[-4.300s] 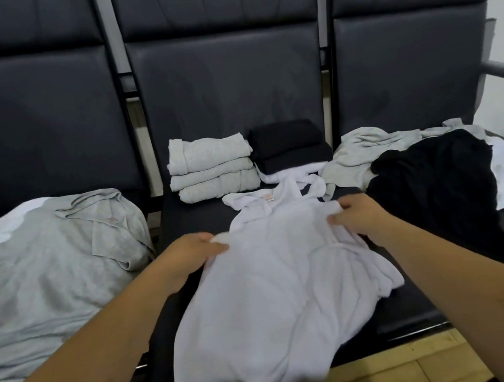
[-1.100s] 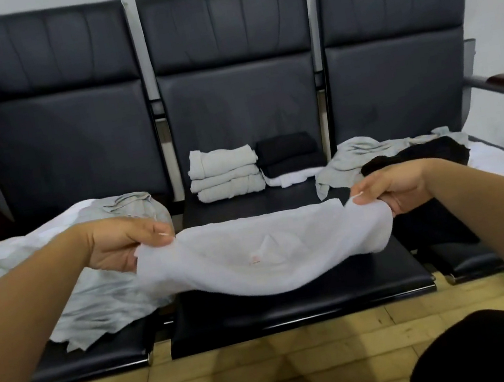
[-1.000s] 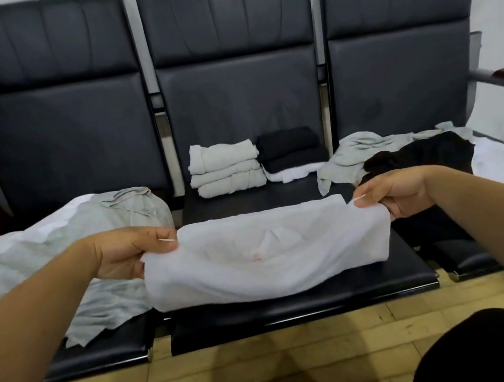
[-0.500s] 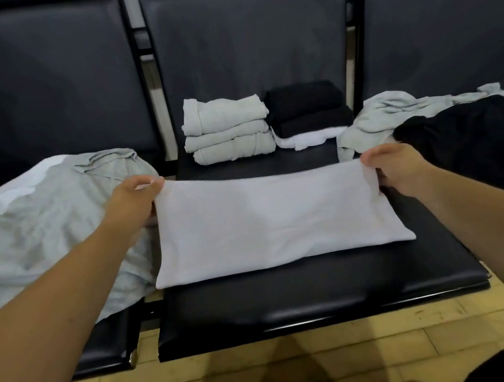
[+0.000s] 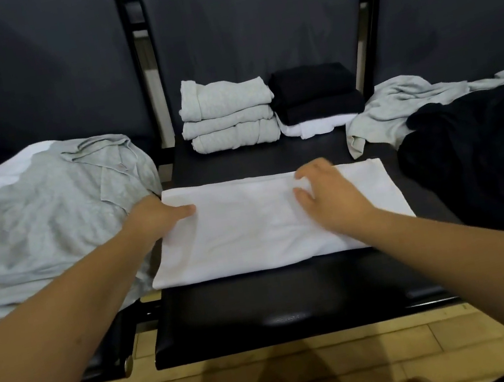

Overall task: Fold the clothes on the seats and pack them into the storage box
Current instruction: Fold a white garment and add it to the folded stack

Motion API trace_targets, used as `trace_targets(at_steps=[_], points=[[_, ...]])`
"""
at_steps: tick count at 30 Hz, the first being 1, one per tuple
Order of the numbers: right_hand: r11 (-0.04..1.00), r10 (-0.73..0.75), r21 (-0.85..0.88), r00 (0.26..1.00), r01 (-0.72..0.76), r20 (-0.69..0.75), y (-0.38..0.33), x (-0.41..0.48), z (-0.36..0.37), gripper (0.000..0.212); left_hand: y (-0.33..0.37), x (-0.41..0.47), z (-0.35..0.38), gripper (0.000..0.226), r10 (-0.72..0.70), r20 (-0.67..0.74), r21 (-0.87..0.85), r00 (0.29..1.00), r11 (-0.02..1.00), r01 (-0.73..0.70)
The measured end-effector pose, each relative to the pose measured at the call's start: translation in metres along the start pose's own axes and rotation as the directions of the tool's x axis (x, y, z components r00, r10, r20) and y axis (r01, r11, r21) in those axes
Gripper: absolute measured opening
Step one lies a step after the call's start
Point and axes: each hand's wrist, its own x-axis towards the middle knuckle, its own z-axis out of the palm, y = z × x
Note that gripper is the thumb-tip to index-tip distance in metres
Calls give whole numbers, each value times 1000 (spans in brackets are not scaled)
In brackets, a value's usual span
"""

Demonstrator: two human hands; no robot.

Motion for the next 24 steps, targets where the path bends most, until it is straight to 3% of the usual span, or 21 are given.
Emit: trace_targets(at_steps=[5, 13, 18, 21, 24], points=[[997, -2, -75, 981, 17, 192, -14, -25, 20, 53, 1, -18, -2, 55, -38, 83, 27, 996, 999, 35], [977, -53, -183, 960, 106, 275, -6, -35, 29, 56, -2, -42, -2, 64, 42, 48, 271, 998, 961, -53], [981, -55, -161, 945, 112, 322, -3, -30, 21, 56, -2, -49, -4, 75, 25, 61, 183, 998, 983, -36], [980, -52, -166, 945, 110, 322, -4, -30, 21, 56, -5, -48, -14, 53, 7, 47, 24, 999, 1000, -8], [980, -46, -169, 942, 108, 333, -7, -30, 23, 56, -6, -52, -29, 40, -52, 137, -210, 989, 974, 81]])
